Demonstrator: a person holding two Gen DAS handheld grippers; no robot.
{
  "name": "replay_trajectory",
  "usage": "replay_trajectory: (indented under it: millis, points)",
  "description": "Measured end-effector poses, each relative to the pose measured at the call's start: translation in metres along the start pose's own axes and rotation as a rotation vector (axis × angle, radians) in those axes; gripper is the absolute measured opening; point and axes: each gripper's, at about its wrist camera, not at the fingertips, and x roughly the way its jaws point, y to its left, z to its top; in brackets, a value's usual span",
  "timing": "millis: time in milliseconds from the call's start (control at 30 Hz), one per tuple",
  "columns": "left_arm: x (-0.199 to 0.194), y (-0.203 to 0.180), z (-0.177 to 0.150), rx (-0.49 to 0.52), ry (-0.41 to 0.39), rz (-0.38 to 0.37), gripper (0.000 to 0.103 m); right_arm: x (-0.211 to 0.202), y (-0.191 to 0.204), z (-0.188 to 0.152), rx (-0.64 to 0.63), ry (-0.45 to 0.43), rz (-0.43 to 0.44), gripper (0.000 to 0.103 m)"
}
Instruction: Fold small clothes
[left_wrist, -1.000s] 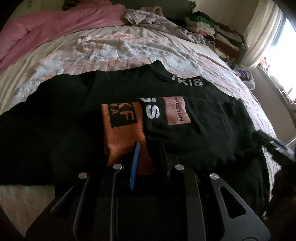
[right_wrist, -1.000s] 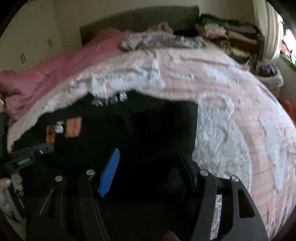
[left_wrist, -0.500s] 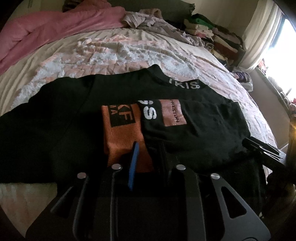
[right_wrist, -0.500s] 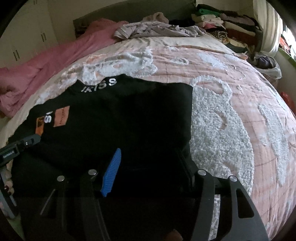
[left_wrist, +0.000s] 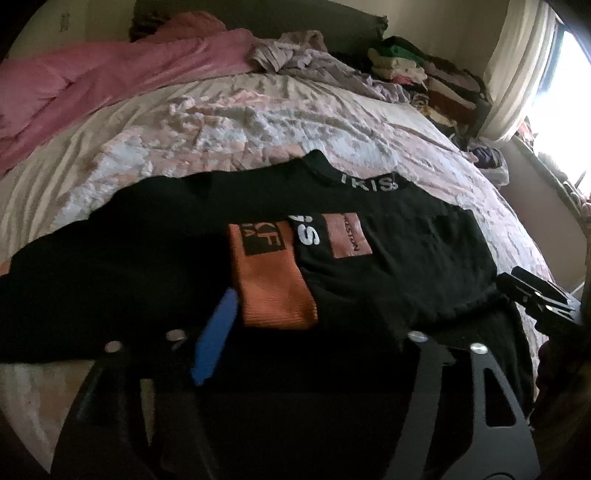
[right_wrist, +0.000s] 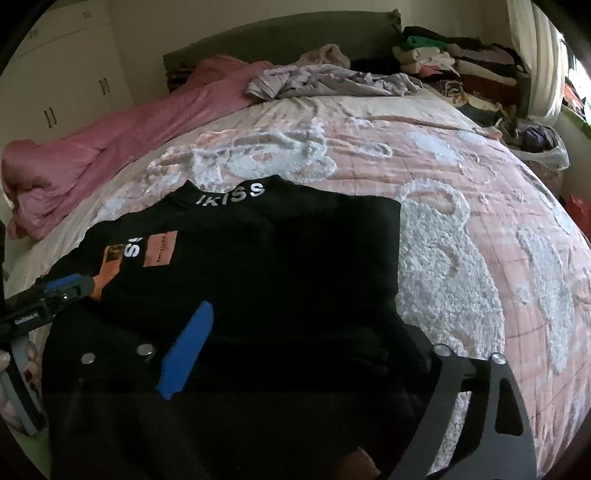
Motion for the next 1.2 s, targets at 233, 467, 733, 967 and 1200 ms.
replay_trajectory:
  millis: [233,467,733,967,1200]
  points:
    - [-0.015,0.004,0.001,-0.003,-0.017,0.037,0.085,-0.005,0.004,0.001,0.005,-0.014,0.006,0.098]
    - [-0.031,0.009,0.001,-0.007,-0.038,0.061,0.093,-0.023,0.013,0.004,0.004,-0.056,0.031,0.098]
    - [-0.054,0.022,-0.002,-0.025,-0.065,0.089,0.093,-0.042,0.032,0.01,-0.015,-0.092,0.044,0.098]
    - [-0.074,0.042,-0.005,-0.052,-0.095,0.134,0.093,-0.054,0.055,0.013,-0.029,-0.112,0.067,0.098]
    - [-0.09,0.07,-0.009,-0.096,-0.118,0.175,0.093,-0.063,0.084,0.02,-0.037,-0.118,0.103,0.098]
